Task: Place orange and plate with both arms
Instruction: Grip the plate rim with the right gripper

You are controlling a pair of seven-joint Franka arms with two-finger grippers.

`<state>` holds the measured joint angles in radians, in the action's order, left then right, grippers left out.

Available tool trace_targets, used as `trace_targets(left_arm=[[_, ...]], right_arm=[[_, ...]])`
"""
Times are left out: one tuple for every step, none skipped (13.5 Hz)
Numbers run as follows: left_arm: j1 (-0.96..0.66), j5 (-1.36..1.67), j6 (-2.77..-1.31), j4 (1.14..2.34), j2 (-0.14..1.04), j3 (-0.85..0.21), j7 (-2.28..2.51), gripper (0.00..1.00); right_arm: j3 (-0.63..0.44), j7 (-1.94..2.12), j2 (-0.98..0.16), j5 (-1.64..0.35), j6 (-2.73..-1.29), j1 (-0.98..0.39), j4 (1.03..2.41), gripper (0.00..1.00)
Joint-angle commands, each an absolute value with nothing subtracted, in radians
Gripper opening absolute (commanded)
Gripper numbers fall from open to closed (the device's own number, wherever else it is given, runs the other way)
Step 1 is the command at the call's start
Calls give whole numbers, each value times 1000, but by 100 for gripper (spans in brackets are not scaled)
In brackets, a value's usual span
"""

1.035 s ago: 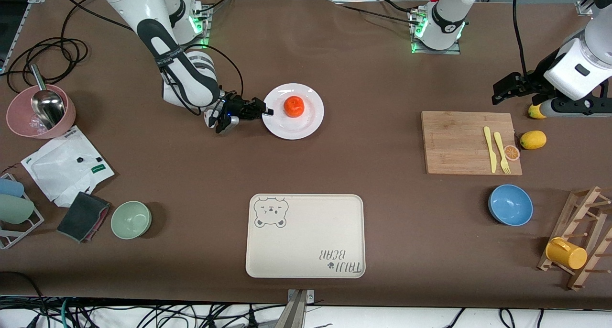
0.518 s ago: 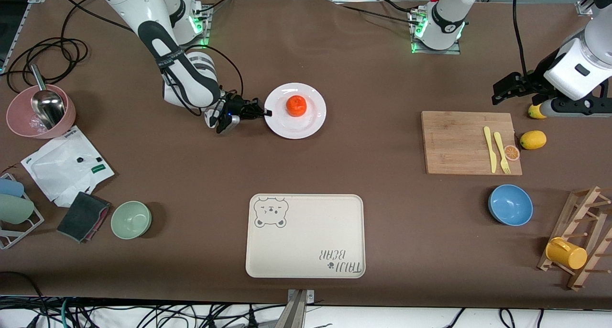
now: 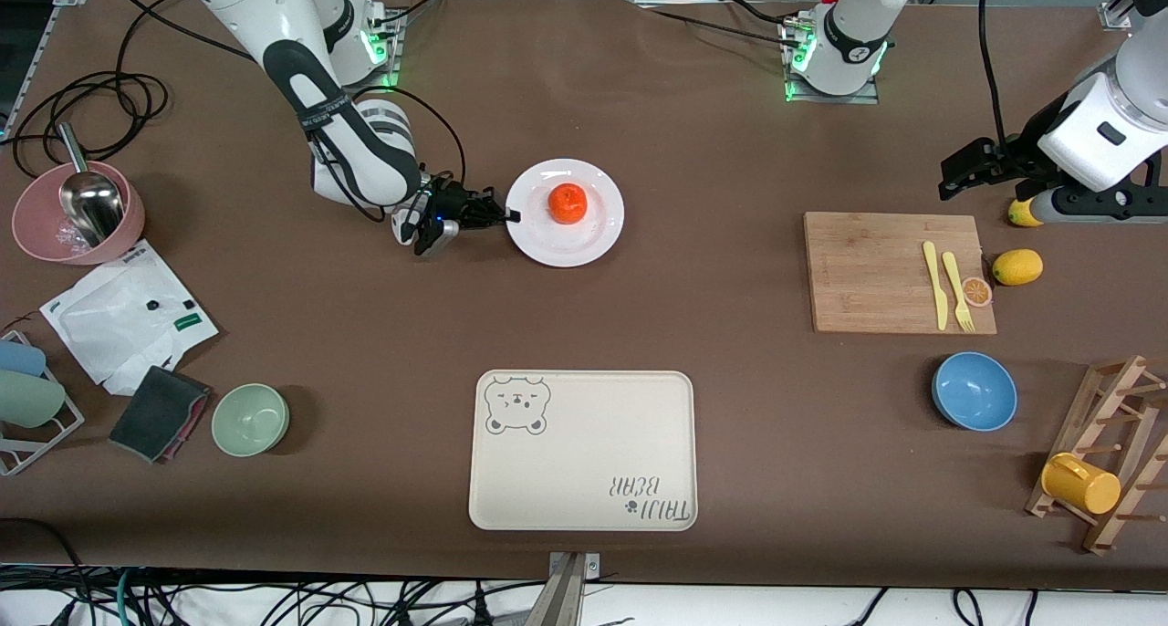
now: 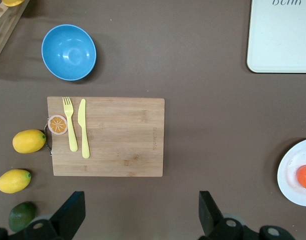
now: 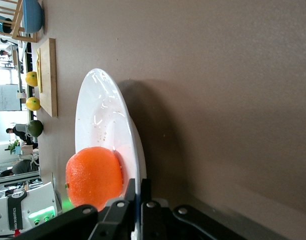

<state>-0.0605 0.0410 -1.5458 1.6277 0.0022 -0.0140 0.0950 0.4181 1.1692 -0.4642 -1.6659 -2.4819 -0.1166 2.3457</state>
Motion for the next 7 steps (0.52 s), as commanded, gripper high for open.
trace_targets(left_arm=[[-67, 49, -1528, 1620, -6, -5, 89, 100], [-66, 49, -1528, 1620, -6, -6, 90, 100], [-67, 49, -1528, 1620, -6, -5, 91, 100], [-66, 49, -1528, 1620, -6, -6, 89, 100], [-66, 49, -1528, 1620, -6, -6, 90, 100], [-66, 49, -1528, 1620, -6, -6, 91, 100], [-66, 49, -1528, 1620, -6, -6, 89, 100]], right_arm=[[416, 1145, -472, -1684, -2488, -103, 2278, 0], [413, 1105, -483, -1680, -2487, -103, 2249, 0], [411, 1063, -495, -1677, -2487, -101, 2208, 0], [410, 1024, -521, -1672, -2487, -101, 2151, 0], [410, 1000, -556, -1671, -2487, -97, 2085, 0], [410, 974, -599, -1649, -2487, -95, 2006, 0], [410, 936, -641, -1610, -2487, -94, 1929, 0]])
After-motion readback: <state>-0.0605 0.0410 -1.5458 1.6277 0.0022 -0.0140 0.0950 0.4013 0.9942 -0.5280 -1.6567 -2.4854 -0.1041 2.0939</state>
